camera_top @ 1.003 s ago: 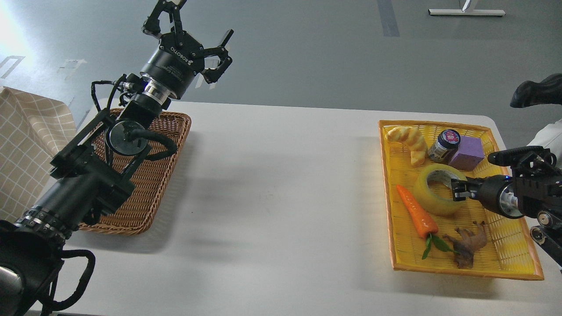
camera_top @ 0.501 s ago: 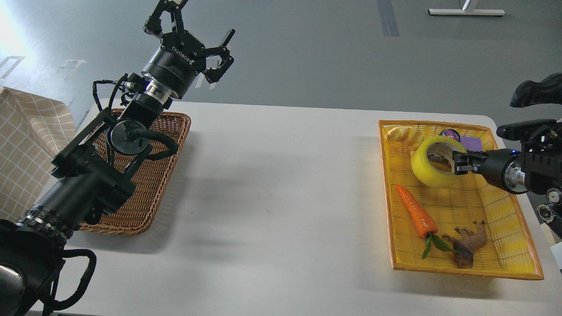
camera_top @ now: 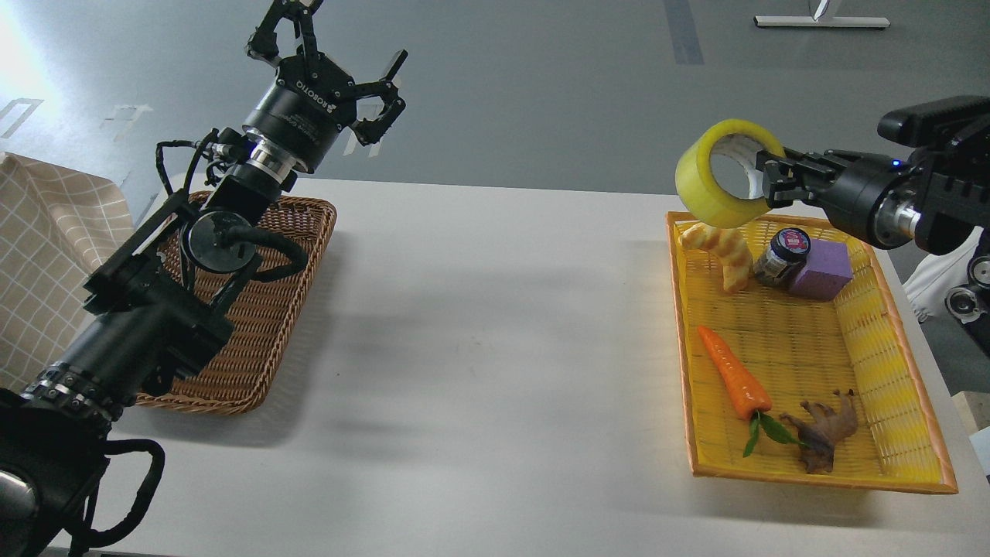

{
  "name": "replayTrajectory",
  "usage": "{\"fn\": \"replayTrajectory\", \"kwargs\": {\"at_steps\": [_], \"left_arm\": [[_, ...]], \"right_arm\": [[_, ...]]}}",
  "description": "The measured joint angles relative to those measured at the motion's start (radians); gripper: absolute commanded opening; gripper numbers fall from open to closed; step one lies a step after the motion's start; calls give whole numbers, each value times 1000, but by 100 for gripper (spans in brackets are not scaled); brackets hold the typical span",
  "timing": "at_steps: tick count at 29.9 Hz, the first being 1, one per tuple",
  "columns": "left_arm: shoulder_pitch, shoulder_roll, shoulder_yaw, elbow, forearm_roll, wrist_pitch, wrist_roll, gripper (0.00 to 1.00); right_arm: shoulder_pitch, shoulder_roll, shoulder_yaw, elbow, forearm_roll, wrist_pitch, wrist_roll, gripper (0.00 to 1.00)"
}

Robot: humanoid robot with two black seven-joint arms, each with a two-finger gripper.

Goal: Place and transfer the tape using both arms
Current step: 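Carry the tape roll toward the table center and lower it down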

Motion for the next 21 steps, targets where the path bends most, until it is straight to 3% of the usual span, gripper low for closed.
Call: {"fn": "replayTrajectory", "kwargs": {"at_steps": [10, 21], "left_arm": [[0, -1, -1, 0, 0, 0, 0, 98], [2, -4, 0, 1, 0, 0, 0, 98]], "right_arm": [[115, 201, -126, -26, -6, 0, -2, 0], [220, 383, -343, -214, -5, 0, -1, 0]]}}
